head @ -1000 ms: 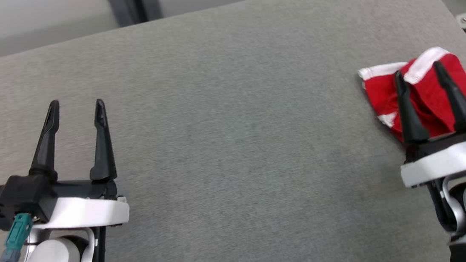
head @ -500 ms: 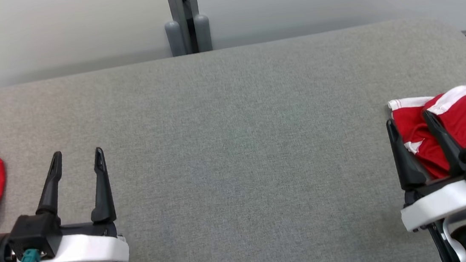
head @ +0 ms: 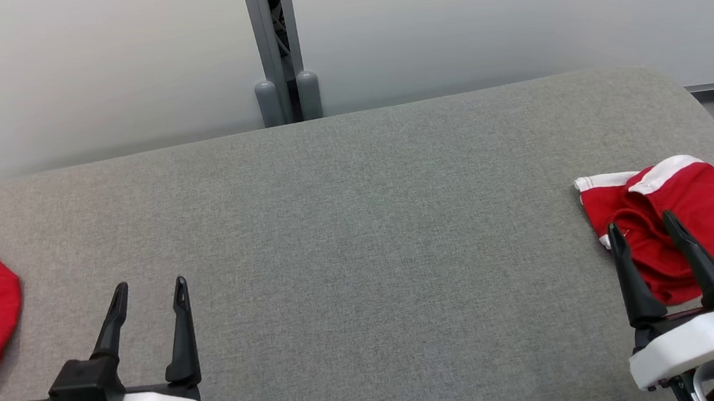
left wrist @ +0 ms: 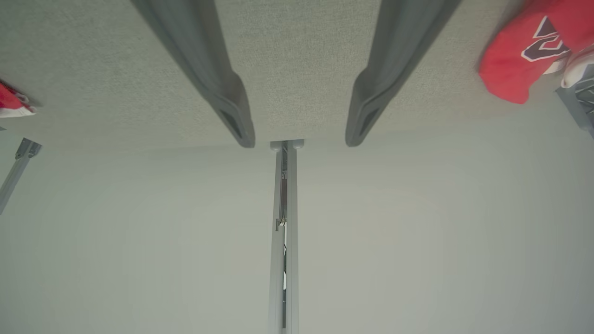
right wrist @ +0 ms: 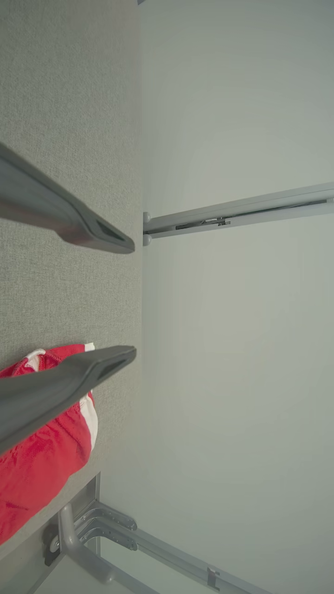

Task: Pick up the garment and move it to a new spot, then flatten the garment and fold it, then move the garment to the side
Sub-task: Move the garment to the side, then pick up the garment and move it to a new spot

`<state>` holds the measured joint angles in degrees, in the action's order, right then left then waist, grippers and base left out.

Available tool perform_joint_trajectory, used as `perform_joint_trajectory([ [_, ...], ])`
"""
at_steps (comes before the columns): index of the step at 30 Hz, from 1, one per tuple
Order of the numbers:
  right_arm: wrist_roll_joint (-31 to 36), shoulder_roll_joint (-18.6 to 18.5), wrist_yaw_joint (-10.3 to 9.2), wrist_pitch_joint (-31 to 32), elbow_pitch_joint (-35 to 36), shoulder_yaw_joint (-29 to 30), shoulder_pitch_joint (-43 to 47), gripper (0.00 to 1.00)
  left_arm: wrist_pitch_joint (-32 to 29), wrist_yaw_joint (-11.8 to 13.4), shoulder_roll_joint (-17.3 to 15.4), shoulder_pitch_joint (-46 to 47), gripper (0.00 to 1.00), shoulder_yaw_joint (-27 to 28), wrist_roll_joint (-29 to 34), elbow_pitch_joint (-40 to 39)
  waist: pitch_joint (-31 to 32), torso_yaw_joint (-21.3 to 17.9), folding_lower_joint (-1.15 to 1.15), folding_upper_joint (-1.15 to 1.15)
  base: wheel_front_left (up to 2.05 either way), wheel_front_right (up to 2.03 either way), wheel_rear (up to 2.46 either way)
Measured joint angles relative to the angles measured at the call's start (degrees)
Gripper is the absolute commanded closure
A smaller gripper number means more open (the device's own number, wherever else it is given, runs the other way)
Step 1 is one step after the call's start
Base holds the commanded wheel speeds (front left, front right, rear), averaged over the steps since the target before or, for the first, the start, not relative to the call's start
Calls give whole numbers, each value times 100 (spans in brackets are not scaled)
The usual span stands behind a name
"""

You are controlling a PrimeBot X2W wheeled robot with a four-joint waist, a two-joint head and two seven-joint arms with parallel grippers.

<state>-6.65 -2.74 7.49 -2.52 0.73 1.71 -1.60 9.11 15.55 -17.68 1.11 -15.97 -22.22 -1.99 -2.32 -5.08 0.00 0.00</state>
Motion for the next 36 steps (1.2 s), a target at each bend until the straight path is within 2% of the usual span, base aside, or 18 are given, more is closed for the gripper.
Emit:
perform_joint_trajectory([
  [8, -14, 0, 0, 59, 74, 7, 128, 0, -130, 172, -21, -209, 0, 31, -55, 31, 129, -25, 0, 0, 0, 0, 0],
  [36, -107, -1, 0, 14, 74, 32, 126, 0, -194, 229, -63, -191, 0, -5, -144, -10, 56, 13, 0, 0, 0, 0, 0],
])
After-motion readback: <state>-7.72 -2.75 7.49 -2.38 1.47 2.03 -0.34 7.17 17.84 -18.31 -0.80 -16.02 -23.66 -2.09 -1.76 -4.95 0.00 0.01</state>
